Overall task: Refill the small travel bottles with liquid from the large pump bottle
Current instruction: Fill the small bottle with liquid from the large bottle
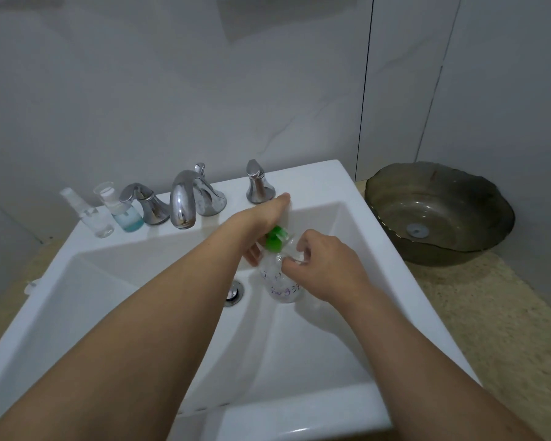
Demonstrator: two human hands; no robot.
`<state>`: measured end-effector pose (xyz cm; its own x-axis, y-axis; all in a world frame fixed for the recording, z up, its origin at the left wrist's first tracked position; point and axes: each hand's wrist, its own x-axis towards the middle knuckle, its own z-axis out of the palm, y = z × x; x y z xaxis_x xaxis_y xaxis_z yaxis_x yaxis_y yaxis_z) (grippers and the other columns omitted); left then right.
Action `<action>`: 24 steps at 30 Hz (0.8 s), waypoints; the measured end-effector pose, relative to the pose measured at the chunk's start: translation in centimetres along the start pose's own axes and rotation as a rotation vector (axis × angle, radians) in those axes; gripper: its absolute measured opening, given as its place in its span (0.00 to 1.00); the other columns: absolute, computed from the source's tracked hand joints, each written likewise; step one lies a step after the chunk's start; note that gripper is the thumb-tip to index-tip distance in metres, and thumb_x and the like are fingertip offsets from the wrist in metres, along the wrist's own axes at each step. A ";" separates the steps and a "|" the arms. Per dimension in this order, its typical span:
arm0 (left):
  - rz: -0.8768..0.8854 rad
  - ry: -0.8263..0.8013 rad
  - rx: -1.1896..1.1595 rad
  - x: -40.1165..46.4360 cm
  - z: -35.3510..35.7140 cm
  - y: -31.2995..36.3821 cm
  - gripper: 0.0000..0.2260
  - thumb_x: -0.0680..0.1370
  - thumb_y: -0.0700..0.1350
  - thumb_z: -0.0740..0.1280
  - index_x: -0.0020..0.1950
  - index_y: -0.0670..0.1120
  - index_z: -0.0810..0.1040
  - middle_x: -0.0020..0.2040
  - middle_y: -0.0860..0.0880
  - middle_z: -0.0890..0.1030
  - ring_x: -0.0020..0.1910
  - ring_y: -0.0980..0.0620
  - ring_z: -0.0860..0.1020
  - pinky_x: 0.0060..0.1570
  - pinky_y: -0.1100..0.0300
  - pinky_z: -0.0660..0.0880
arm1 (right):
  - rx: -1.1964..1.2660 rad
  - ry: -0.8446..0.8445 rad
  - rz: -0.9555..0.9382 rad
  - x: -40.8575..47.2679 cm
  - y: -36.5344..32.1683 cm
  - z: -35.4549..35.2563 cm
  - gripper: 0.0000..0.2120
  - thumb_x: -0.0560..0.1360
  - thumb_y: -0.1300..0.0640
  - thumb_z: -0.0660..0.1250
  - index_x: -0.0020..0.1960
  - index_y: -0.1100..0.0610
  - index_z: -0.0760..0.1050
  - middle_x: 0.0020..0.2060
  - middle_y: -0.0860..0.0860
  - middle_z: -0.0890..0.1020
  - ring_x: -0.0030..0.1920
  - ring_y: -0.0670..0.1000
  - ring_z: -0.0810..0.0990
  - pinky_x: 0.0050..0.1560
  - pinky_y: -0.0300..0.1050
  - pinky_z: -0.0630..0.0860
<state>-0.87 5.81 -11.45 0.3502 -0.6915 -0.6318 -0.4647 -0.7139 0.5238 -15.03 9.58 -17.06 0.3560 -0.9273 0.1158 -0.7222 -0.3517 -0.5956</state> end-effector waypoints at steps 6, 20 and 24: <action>-0.026 -0.141 -0.016 0.0 -1.0 0.3 0.41 0.75 0.77 0.51 0.65 0.42 0.73 0.57 0.39 0.80 0.49 0.34 0.81 0.50 0.42 0.77 | 0.021 0.014 -0.010 -0.1 -0.2 -0.3 0.17 0.72 0.40 0.65 0.52 0.50 0.71 0.43 0.44 0.76 0.42 0.49 0.75 0.40 0.44 0.67; 0.068 0.169 -0.098 0.9 1.8 -0.2 0.21 0.82 0.48 0.47 0.61 0.38 0.74 0.56 0.33 0.79 0.52 0.30 0.82 0.59 0.36 0.78 | -0.018 -0.049 0.023 -0.1 0.0 -0.1 0.15 0.71 0.41 0.65 0.48 0.51 0.70 0.42 0.46 0.77 0.43 0.52 0.76 0.40 0.45 0.68; 0.067 0.177 -0.101 1.0 1.8 -0.4 0.21 0.82 0.48 0.48 0.60 0.38 0.74 0.53 0.33 0.79 0.52 0.31 0.81 0.60 0.38 0.77 | -0.027 -0.043 0.024 0.0 0.0 0.0 0.15 0.71 0.41 0.65 0.48 0.50 0.70 0.42 0.46 0.77 0.43 0.52 0.75 0.39 0.44 0.67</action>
<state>-1.77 5.64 -13.28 0.4630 -0.7398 -0.4883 -0.4108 -0.6672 0.6214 -15.05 9.60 -17.12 0.3633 -0.9292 0.0673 -0.7461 -0.3335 -0.5763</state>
